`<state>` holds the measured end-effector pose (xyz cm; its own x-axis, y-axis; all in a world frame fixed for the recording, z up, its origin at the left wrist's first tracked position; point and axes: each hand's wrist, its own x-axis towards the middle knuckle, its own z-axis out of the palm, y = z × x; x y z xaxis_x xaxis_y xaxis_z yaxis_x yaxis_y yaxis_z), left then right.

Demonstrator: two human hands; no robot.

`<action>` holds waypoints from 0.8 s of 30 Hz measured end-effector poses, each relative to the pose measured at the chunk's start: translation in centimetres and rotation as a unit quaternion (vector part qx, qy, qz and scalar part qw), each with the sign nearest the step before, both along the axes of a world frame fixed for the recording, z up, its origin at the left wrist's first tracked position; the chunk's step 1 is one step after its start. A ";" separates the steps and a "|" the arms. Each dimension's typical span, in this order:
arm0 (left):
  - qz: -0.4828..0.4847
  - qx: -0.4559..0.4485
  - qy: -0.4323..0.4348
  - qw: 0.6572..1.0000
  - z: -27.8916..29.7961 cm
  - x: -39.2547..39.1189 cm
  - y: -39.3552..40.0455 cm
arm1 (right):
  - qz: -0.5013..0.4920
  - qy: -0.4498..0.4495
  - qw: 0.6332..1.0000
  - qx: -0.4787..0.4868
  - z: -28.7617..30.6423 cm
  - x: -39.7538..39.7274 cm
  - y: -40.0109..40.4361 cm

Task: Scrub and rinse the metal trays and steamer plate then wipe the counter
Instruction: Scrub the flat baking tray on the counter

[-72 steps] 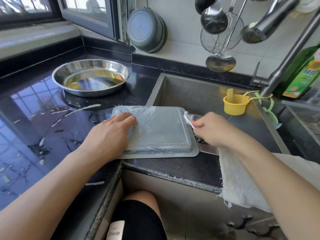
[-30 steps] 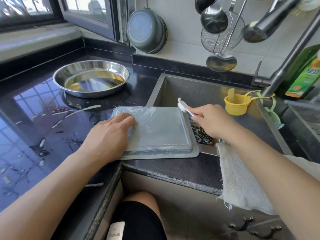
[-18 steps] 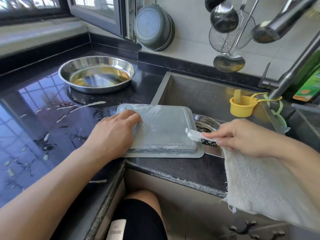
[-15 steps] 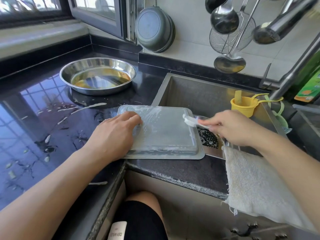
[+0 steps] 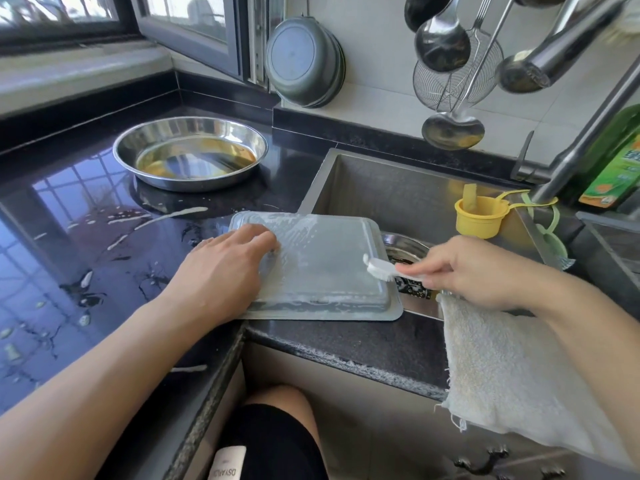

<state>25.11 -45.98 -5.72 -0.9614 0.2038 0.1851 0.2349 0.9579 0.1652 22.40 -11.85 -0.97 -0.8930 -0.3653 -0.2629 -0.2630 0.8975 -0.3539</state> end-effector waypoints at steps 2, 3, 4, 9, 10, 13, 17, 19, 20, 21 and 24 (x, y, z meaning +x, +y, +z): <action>0.002 -0.004 -0.007 1.000 0.0 0.0 0.1 | -0.013 0.019 1.000 0.010 0.3 -1.6 -0.6; 0.000 -0.003 -0.006 1.000 0.0 0.0 0.0 | -0.022 0.045 0.999 0.016 0.3 -2.9 -1.3; -0.003 0.001 -0.002 1.000 0.0 0.0 -0.1 | -0.033 0.070 0.997 0.015 0.3 -4.2 -2.1; -0.017 0.020 0.033 0.999 -0.6 -0.3 -0.5 | -0.063 0.104 0.992 0.024 0.2 -7.0 -4.7; -0.016 0.021 0.036 0.999 -0.8 -0.4 -0.5 | -0.062 0.105 0.992 0.023 0.1 -6.5 -4.8; -0.024 0.016 0.036 0.999 -1.2 -0.6 -0.7 | -0.070 0.087 0.994 0.007 0.1 -3.2 -4.2; -0.024 0.011 0.039 0.999 -1.5 -0.7 -0.8 | -0.039 0.038 0.998 0.021 0.0 3.0 -2.7; -0.020 0.012 0.033 0.999 -1.4 -0.7 -0.8 | -0.048 0.050 0.997 0.017 -0.1 4.3 -2.2; -0.018 0.013 0.032 0.999 -1.3 -0.7 -0.8 | -0.060 0.073 0.995 0.012 -0.3 4.6 -2.1; -0.017 0.015 0.030 0.999 -1.3 -0.7 -0.7 | -0.072 0.098 0.993 0.004 -0.6 5.2 -2.2; -0.012 0.014 0.030 0.999 -1.2 -0.6 -0.6 | -0.089 0.139 0.986 -0.032 -1.8 7.9 -2.8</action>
<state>24.54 -46.59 -6.92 -0.9433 0.2207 0.2479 0.2681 0.9470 0.1769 30.29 -14.62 -2.79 -0.9786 -0.2047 0.0205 -0.1989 0.9162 -0.3478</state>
